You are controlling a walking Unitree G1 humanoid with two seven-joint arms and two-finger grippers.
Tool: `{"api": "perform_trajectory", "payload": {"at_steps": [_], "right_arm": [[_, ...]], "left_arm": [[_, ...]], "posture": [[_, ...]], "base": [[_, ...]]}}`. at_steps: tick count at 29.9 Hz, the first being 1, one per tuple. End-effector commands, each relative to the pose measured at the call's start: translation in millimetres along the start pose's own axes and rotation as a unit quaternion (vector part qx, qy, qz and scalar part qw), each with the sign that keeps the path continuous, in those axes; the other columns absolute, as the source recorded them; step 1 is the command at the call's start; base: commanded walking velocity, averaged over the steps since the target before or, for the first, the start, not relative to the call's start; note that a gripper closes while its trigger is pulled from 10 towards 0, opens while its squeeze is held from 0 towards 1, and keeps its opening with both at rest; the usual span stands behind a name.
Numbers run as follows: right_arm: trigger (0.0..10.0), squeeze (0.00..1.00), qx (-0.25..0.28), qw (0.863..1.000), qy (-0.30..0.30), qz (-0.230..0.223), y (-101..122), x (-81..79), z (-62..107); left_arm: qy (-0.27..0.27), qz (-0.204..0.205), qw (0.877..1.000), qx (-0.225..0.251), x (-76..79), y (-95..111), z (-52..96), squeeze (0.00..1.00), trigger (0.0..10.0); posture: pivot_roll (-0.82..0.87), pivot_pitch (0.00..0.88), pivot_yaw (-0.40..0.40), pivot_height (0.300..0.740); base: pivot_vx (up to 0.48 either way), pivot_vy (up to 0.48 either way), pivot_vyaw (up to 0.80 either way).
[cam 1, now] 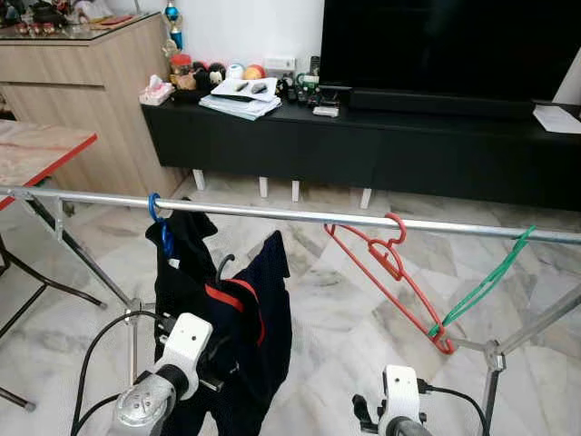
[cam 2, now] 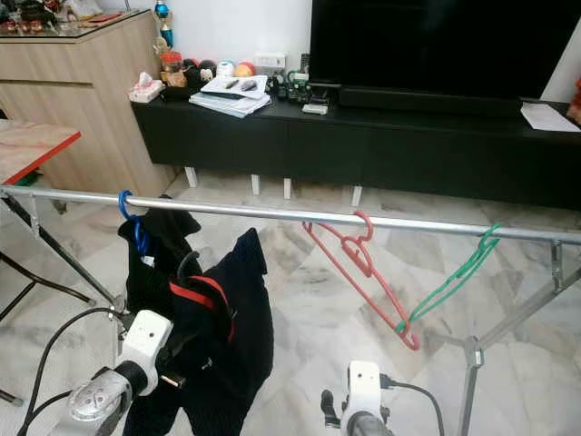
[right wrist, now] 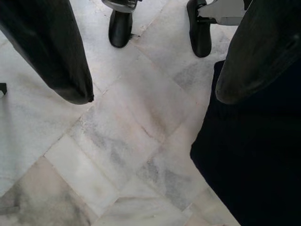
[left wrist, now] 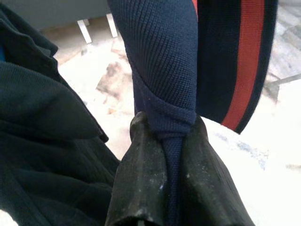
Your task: Hang hanger
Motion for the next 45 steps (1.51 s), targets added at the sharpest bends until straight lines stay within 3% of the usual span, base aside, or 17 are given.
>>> {"api": "perform_trajectory", "payload": {"at_steps": [1, 11, 45], "right_arm": [[10.0, 0.0, 0.0, 1.0, 0.006, -0.001, 2.8, -4.6, -0.6], [10.0, 0.0, 0.0, 1.0, 0.006, -0.002, 3.3, -5.5, -0.7], [10.0, 0.0, -0.001, 1.0, 0.004, 0.0, 3.3, -4.4, -0.7]], "left_arm": [[0.008, -0.003, 1.0, 0.015, -6.7, 10.2, 1.2, 0.0, 10.0], [0.004, -0.006, 1.0, 0.015, -4.9, 12.8, 0.9, 0.0, 10.0], [-0.009, -0.011, 1.0, 0.015, -0.5, 11.5, 3.8, 0.0, 10.0]], "posture": [[0.07, 0.0, 0.037, 0.74], [0.07, 0.0, 0.041, 0.74], [0.07, 0.0, 0.038, 0.74]], "base": [[0.0, 0.469, 0.0], [0.0, 0.452, 0.0], [0.0, 0.0, 0.0]]}}
Point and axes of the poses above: a point about 5 cm out from each wrist's last joint towards the gripper, its own z axis pointing back from the gripper into the wrist, its own y axis along the axis of the wrist's last joint, x = y × z, the point moved 5 cm from there along -z, pointing out of the wrist towards the gripper, and after that the axes turned 9 degrees about z, right-handed, at the moved point
